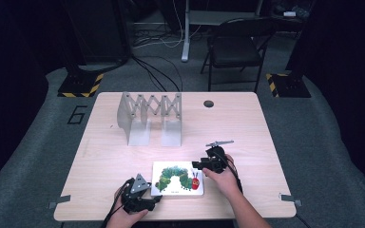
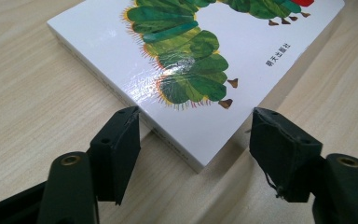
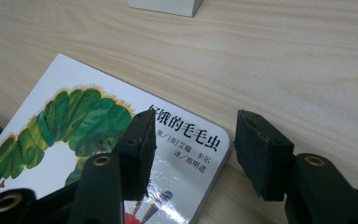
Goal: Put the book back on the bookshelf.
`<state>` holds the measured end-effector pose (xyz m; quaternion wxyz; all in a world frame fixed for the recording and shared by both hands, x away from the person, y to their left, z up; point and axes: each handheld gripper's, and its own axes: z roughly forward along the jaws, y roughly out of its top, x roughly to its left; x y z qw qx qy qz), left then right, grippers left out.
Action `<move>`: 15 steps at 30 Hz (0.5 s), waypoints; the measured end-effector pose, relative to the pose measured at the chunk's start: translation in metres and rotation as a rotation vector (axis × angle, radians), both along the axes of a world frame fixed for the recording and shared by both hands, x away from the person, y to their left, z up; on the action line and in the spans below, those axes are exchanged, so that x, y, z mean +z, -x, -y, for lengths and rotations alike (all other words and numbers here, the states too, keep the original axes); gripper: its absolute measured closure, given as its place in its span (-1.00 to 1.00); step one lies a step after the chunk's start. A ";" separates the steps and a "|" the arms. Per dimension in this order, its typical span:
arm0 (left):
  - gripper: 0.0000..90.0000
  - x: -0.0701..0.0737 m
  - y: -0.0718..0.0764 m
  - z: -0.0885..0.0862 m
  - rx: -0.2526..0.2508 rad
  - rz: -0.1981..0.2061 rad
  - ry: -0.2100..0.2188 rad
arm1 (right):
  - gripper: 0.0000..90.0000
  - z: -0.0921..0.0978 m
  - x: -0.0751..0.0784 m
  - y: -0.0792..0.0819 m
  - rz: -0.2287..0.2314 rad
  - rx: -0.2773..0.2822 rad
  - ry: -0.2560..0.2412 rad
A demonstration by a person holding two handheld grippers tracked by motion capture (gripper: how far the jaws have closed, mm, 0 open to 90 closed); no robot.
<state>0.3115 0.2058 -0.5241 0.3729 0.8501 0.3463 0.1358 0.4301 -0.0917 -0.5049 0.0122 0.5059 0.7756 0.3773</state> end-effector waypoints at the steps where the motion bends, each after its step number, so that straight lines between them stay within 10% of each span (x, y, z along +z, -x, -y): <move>1: -0.31 -0.001 0.000 0.001 0.000 0.005 0.005 | 0.07 0.000 -0.001 -0.001 0.013 0.006 -0.003; 15: -0.35 -0.003 0.002 0.002 0.007 0.012 0.019 | 0.04 -0.002 -0.004 -0.003 -0.003 -0.001 -0.009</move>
